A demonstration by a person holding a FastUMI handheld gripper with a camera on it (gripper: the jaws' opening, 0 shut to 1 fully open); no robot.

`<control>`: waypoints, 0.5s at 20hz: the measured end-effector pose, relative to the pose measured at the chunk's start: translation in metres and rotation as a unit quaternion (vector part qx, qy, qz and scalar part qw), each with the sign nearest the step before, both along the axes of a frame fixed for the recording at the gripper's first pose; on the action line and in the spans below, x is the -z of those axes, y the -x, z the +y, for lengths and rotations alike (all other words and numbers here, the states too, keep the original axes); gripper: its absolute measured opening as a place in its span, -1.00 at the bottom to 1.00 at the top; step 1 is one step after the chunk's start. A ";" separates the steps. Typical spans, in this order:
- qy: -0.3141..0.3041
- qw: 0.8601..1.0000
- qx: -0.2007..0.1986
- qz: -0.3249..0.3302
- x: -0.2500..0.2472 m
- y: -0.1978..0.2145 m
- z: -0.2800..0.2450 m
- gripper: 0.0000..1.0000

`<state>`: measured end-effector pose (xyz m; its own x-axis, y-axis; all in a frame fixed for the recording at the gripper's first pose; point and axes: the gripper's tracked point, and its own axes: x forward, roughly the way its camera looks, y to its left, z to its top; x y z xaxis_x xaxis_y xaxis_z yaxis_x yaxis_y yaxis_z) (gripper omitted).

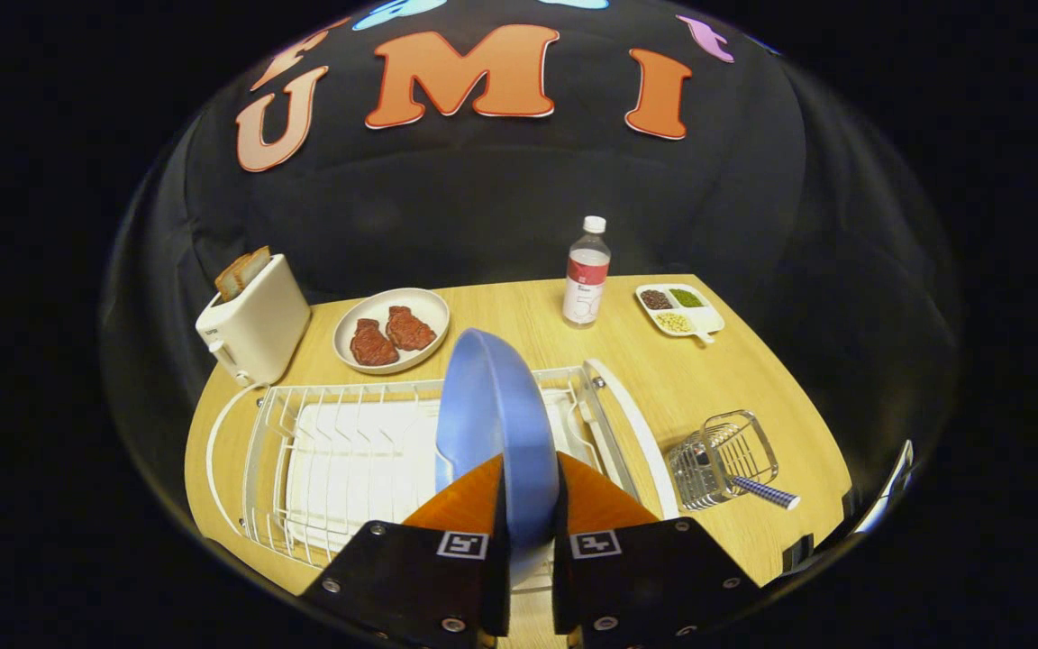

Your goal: Take the plate from the dish rack, then take the spoon from the basket and place it into the plate.

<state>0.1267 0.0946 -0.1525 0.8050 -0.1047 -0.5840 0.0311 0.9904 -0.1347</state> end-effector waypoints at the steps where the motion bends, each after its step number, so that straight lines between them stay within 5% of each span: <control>1: 0.005 1.000 0.005 -0.008 -0.004 -0.001 -0.001 -0.67; 10: 0.100 0.992 -0.006 -0.073 -0.052 -0.013 0.004 -0.75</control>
